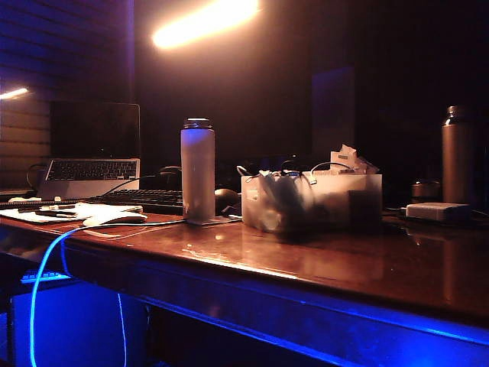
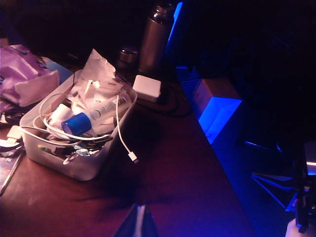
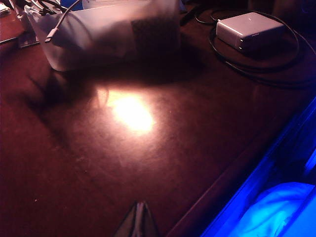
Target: Pick up the liquid glue and place it into the translucent box.
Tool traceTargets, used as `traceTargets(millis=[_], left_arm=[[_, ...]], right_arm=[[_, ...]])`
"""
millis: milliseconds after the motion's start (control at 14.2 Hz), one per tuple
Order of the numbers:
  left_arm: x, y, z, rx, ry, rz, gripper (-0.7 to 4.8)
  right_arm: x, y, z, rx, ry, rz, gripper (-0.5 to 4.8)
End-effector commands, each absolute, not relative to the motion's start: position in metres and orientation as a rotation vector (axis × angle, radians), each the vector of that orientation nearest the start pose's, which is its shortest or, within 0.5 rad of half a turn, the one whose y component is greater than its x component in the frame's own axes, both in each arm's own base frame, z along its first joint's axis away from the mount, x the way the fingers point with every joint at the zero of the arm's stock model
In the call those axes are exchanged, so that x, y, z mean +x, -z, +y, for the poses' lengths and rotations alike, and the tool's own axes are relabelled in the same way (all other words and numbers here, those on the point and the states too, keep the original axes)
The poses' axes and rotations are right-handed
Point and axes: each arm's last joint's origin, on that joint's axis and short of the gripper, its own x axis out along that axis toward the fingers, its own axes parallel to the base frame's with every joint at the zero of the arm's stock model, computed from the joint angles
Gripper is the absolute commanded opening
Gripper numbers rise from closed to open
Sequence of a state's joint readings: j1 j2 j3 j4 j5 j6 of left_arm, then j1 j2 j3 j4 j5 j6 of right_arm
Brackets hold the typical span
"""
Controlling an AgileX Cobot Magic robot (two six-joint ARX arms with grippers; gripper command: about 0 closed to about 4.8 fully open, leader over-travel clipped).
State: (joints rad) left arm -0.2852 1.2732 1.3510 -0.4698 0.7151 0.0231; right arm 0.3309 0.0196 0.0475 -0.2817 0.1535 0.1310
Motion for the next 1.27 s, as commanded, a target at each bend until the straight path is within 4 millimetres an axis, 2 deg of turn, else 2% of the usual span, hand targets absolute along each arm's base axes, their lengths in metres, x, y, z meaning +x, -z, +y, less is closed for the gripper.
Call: traceTargets(millis=[70,493,704,915,1056,1267], left_arm=[[0.248,-0.403,-0.092,-0.061,0.996,0.372,-0.05],[0.248,-0.404,-0.092,-0.053,0.988,0.362,-0.06],[0.254,-0.413,-0.09,-0.006,0.833,0.258,-0.05],[0.244,-0.411,-0.081,0.056,0.658,0.266,-0.06],[0.228,-0.399,-0.064,0.053,0.56,0.267,-0.06],[0.197,-0.359,-0.034,-0.004,0.446,0.227,-0.06]], right_arm=[[0.089,-0.151,0.026,0.073,-0.158,0.258,0.0],[0.089,-0.151,0.026,0.073,-0.158,0.258,0.0],[0.089,-0.151,0.026,0.073,-0.158,0.257,0.0],[0.089,-0.151,0.026,0.073,-0.158,0.257,0.0],[0.089,-0.151,0.026,0.073,-0.158,0.257,0.0],[0.089,-0.151,0.026,0.073,-0.158,0.257,0.0]])
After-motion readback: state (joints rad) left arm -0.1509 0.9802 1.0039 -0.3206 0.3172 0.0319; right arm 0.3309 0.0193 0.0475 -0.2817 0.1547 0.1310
